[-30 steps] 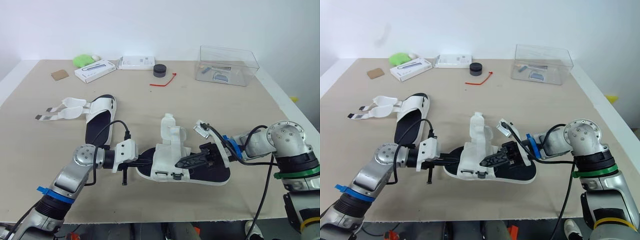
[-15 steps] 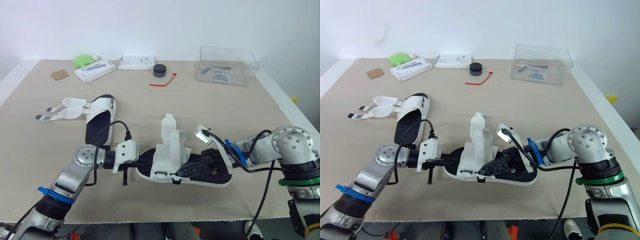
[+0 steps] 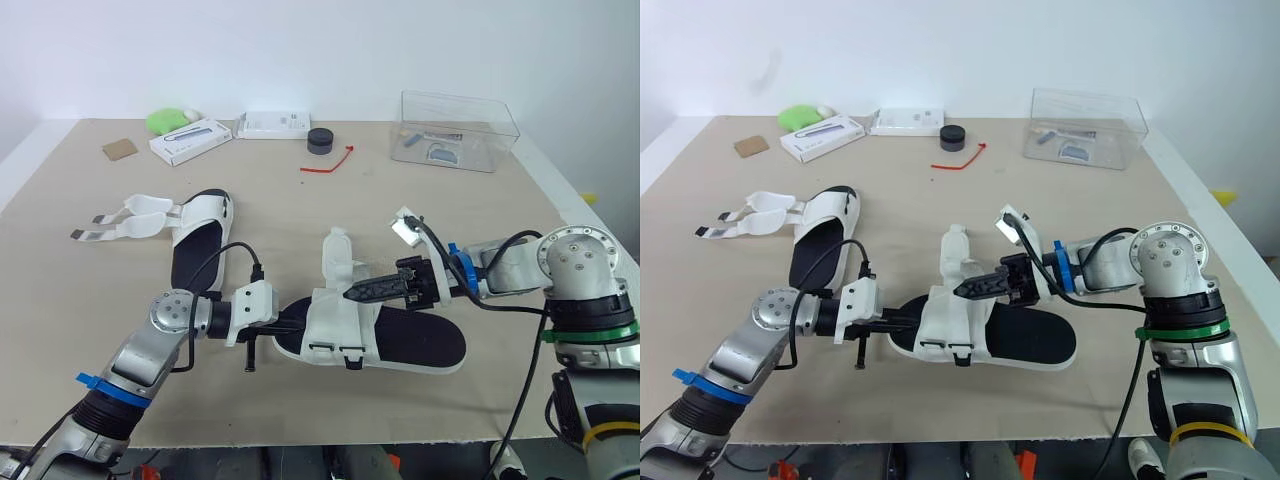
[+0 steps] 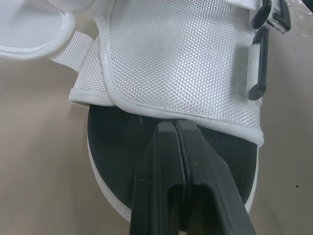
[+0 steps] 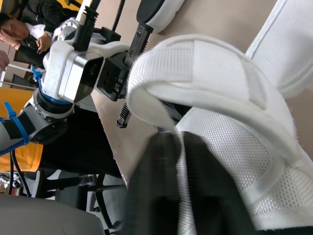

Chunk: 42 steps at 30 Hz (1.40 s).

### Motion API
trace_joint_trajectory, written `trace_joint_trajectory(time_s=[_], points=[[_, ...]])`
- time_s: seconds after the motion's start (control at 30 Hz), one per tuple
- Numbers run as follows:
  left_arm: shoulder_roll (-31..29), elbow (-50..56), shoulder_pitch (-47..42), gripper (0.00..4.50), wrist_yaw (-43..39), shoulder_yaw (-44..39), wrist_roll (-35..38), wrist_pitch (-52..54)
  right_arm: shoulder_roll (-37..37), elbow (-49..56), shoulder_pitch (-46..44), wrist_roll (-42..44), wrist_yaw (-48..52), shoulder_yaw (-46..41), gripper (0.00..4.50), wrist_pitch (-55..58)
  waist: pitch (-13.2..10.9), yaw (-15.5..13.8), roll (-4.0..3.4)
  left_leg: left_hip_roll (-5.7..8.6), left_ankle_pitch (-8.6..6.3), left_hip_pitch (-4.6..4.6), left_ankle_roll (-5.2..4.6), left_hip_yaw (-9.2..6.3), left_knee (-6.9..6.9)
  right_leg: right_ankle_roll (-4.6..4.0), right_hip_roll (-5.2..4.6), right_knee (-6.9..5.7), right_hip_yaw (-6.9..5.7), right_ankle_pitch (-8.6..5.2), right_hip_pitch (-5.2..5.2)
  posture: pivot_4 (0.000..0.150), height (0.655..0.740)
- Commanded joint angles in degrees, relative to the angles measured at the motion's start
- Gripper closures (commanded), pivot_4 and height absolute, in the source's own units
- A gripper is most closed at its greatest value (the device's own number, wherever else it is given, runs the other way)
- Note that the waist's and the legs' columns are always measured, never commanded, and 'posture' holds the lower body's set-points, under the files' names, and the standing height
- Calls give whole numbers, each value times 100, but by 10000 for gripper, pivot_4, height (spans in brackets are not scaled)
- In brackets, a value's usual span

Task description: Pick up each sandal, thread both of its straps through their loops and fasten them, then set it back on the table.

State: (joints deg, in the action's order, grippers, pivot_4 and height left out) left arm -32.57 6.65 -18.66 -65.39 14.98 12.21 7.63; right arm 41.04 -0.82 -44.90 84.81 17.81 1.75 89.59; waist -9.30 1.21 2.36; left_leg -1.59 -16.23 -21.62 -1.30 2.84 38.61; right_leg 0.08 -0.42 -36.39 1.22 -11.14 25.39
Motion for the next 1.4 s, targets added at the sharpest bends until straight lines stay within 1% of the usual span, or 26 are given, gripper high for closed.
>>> trace_joint_trajectory(time_s=[0.03, 0.17, 0.23, 0.3, 0.43, 0.47, 0.5, 0.53, 0.57, 0.63, 0.67, 0.7, 0.73, 0.77, 0.8, 0.9, 0.97, 1.07, 1.2, 1.4], points=[[-53, 86, 46, 45000, 32, -17, -23, -15, 14, 515, 404, 432, -141, -158, 44018, 102, 0, 0, 0, -1, -1, 0, -1, -4, -1, 0, 1, 1, -3, 0, -1, 1500, 7400], [-56, 94, 65, 45000, 43, -16, -21, -5, 97, 846, 747, 617, -271, -138, 44018, 71, 0, 3, -2, 0, -1, -1, -2, -3, -1, 3, 0, 2, -2, -2, -1, 1500, 7400], [-62, 91, 71, 45000, 38, -19, -15, -3, 165, 920, 806, 751, -312, -139, 44018, 39, 0, 3, -2, -1, -1, 2, -1, -1, 1, 30, 2, 2, 0, -14, -2, 1500, 7400], [-65, 77, 65, 45000, 34, -16, -18, -5, 252, 1024, 883, 909, -343, -108, 44018, -1, 0, 1, -2, -1, 0, 3, -1, -2, 1, 31, 3, 2, 0, -13, -2, 1500, 7400], [-40, 50, 26, 45000, 41, 1, -24, 0, 493, 1441, 997, 1020, -132, -36, 44018, -68, 0, 1, -2, -1, -1, 2, -1, -2, 1, 32, 4, 2, -1, -14, -2, 1500, 7400], [-31, 39, 13, 45000, 42, 7, -27, 2, 536, 1484, 978, 973, -73, -30, 38194, -92, 0, 1, -2, -1, -1, 2, -1, -1, 0, 32, 3, 2, 0, -14, -1, 1500, 7400], [-26, 43, 21, 45000, 41, 17, -30, -2, 627, 1568, 909, 730, 94, -57, 36066, -133, 0, 1, -2, -1, -1, 2, -1, 0, 0, 32, 3, 3, 1, -14, -1, 1500, 7400], [-22, 41, 24, 45000, 41, 25, -35, -6, 710, 1575, 850, 564, 249, -95, 31550, -167, 0, 1, -2, -1, -1, 1, -1, -1, 1, 32, 2, 4, 1, -14, -2, 1500, 7400], [-19, 43, 28, 45000, 40, 31, -36, -8, 828, 1555, 790, 412, 459, -153, 25615, -195, 0, 1, -2, 0, -1, 1, -1, -1, 1, 33, 2, 4, 0, -14, -2, 1500, 7400], [-15, 44, 31, 45000, 40, 34, -34, -7, 1045, 1507, 728, 227, 874, -259, 18102, -235, 0, -1, -2, 0, -1, 1, -1, 1, 2, 35, 1, 5, 1, -13, -2, 1500, 7400], [-14, 46, 33, 45000, 41, 32, -32, -6, 1139, 1472, 714, 177, 1077, -328, 12995, -261, 0, -1, -2, 0, -1, 2, -1, 1, 2, 35, 2, 5, 0, -12, -2, 1500, 7400], [-10, 32, 23, 45000, 41, 30, -31, -6, 1213, 1410, 695, 185, 1248, -392, 10977, -267, 0, -1, -2, 0, -1, 2, -1, 0, 2, 35, 2, 5, 0, -13, -2, 1500, 7400], [-10, 24, 18, 45000, 41, 25, -30, -7, 1322, 1413, 764, 323, 1516, -511, 5656, -231, 0, -2, -2, -1, -1, 2, -1, -1, 3, 35, 3, 5, -1, -13, -3, 1500, 7400], [-9, 11, 10, 45000, 40, 17, -26, -8, 1419, 1460, 861, 459, 1765, -593, 1783, -179, 0, -3, -2, 0, -1, 2, -1, -1, 2, 35, 3, 5, -1, -13, -3, 1500, 7400], [-8, 3, 6, 45000, 41, 9, -22, -6, 1501, 1530, 987, 611, 1961, -642, 799, -118, 0, -4, -2, -1, -1, 2, -2, -1, 2, 34, 4, 6, -1, -13, -3, 1500, 7400], [4, -26, -19, 45000, 57, -25, -1, 10, 1558, 1784, 1511, 966, 2105, -569, 799, -120, 1, -8, -1, -2, -2, 1, -3, -6, 1, 33, 4, 11, -5, -13, -6, 1500, 7400], [4, -70, -69, 45000, 56, -54, 12, 16, 1469, 2210, 1994, 620, 2052, -376, 799, -264, 1, -10, -1, -2, -2, 1, -4, -8, 1, 33, 2, 11, -5, -13, -9, 1500, 7400], [-26, -128, -136, 45000, 33, -90, 20, 9, 1283, 2486, 2336, 25, 1911, -98, 799, -539, 1, -1, -4, -1, -2, 3, -2, -4, 4, 39, 2, 10, -2, -11, -8, 1500, 7400], [-65, -217, -201, 45000, 42, -133, -13, -47, 959, 2426, 2384, -785, 1852, 174, 799, -946, 0, 0, -4, -3, 4, 11, 4, 3, 13, 50, 9, 10, -3, 3, -11, 1500, 7400], [-14, -477, -330, 45000, 256, -181, -194, -271, 604, 2132, 2036, -1276, 1971, 319, 799, -1104, 0, 2, -6, -2, 9, 12, 9, 9, 14, 48, 13, 9, 0, 13, -9, 1500, 7400]])
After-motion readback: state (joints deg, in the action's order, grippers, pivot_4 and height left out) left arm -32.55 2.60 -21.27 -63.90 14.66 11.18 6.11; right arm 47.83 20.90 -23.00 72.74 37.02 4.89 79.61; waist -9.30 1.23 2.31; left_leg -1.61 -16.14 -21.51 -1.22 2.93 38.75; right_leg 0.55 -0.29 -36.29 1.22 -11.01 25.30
